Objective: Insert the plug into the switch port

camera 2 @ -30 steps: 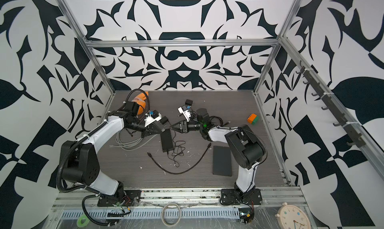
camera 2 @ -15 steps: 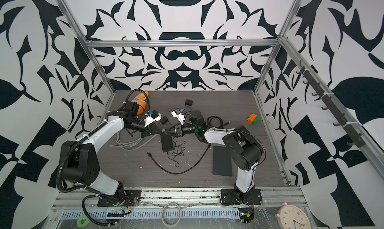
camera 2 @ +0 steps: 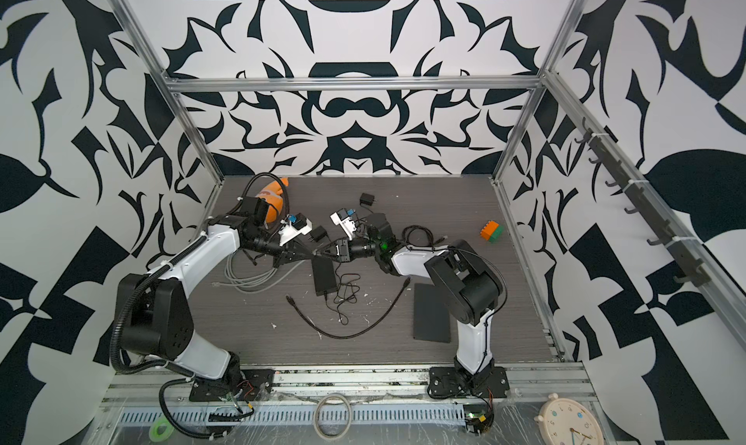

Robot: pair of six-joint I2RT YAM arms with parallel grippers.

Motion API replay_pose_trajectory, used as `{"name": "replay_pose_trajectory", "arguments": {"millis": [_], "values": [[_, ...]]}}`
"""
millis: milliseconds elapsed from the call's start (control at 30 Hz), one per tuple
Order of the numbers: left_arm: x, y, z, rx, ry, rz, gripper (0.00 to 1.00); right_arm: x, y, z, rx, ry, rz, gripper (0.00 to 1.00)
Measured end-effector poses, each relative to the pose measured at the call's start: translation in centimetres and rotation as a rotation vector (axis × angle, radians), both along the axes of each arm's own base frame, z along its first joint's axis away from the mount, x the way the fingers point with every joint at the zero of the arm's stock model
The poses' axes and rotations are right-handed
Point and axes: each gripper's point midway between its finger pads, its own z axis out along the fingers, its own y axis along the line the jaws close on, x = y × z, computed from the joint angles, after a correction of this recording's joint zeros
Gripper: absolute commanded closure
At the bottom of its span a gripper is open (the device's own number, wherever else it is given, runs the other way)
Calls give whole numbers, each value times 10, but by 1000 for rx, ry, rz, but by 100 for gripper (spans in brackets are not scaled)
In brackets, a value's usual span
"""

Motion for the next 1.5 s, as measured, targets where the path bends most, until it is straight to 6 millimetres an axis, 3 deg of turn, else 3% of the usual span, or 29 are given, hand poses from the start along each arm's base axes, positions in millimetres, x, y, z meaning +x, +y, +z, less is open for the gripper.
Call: {"name": "replay_pose_trajectory", "arguments": {"millis": [533, 1067, 1500], "values": [[-4, -7, -30, 287, -215, -14, 96, 37, -15, -9, -35, 112, -187, 64], [2, -4, -42, 444, -311, -22, 97, 21, -5, -12, -43, 190, -150, 65], [3, -3, -41, 456, -321, -20, 97, 6, -2, -34, -125, 250, -124, 65]]}}
